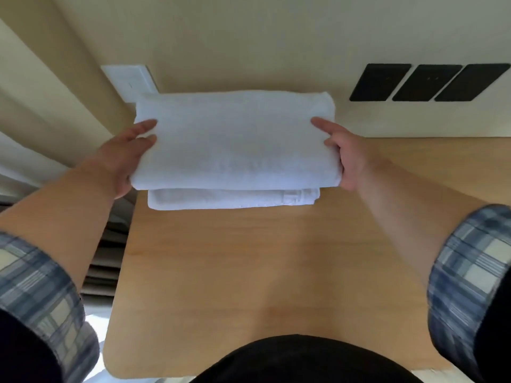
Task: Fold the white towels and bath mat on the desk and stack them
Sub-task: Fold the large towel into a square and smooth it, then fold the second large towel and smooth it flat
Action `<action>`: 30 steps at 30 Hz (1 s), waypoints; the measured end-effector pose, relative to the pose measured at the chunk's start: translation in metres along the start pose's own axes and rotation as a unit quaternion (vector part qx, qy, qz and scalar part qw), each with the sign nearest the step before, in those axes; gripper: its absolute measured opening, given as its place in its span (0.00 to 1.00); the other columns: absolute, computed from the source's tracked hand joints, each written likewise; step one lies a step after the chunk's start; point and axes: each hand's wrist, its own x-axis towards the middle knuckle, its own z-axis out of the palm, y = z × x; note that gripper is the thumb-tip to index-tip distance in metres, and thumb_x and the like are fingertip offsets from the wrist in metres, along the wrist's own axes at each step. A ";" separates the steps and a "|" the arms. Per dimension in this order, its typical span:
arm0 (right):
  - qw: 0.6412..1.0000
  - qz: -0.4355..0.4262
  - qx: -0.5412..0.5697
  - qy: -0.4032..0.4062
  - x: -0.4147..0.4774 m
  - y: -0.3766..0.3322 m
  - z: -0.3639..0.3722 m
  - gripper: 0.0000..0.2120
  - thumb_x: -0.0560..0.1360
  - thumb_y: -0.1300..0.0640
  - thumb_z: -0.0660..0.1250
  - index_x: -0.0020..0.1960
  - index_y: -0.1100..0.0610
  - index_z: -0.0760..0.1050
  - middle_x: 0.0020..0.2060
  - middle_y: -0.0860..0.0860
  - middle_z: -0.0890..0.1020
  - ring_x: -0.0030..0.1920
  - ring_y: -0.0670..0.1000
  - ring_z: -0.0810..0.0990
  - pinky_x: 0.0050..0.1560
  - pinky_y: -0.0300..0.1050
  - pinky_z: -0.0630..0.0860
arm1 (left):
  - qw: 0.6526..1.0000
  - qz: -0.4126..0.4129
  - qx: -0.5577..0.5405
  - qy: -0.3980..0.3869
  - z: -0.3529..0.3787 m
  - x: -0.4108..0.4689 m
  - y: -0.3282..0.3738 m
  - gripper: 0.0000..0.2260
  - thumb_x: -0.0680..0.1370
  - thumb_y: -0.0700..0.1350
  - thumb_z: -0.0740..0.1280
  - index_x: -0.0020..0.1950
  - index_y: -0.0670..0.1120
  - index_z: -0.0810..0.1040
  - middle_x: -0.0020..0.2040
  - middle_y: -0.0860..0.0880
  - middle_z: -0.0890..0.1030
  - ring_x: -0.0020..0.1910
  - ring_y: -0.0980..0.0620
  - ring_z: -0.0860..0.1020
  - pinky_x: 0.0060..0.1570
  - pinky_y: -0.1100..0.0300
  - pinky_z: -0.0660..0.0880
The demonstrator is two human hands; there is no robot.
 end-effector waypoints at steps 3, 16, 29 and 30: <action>0.996 0.054 -0.066 0.008 0.021 0.026 0.004 0.24 0.78 0.59 0.56 0.57 0.33 0.81 0.64 0.50 0.76 0.60 0.57 0.78 0.56 0.55 0.79 | 0.997 -0.059 0.043 -0.015 0.012 0.019 -0.033 0.11 0.82 0.46 0.66 0.57 0.62 0.80 0.59 0.51 0.81 0.53 0.48 0.82 0.49 0.51 0.79; 0.949 -0.086 -0.279 0.120 0.017 0.044 0.027 0.23 0.77 0.51 0.59 0.70 0.36 0.69 0.58 0.45 0.76 0.41 0.41 0.81 0.33 0.31 0.74 | 0.966 -0.004 0.244 0.090 0.021 0.029 -0.048 0.11 0.75 0.61 0.65 0.58 0.65 0.72 0.60 0.51 0.76 0.51 0.46 0.78 0.51 0.51 0.77; 0.937 -0.117 -0.318 0.085 0.005 0.042 0.016 0.27 0.78 0.57 0.55 0.72 0.37 0.68 0.69 0.48 0.72 0.55 0.46 0.78 0.48 0.40 0.75 | 0.890 0.029 0.417 0.183 0.024 0.028 -0.040 0.24 0.80 0.57 0.63 0.73 0.49 0.67 0.71 0.40 0.70 0.65 0.33 0.72 0.62 0.41 0.72; 0.898 -0.184 -0.387 0.099 0.003 0.041 0.026 0.27 0.78 0.59 0.56 0.75 0.42 0.68 0.76 0.50 0.66 0.66 0.50 0.73 0.60 0.44 0.75 | 0.864 0.100 0.451 0.199 0.036 0.020 -0.037 0.23 0.81 0.56 0.61 0.74 0.50 0.66 0.73 0.41 0.68 0.67 0.34 0.70 0.64 0.40 0.69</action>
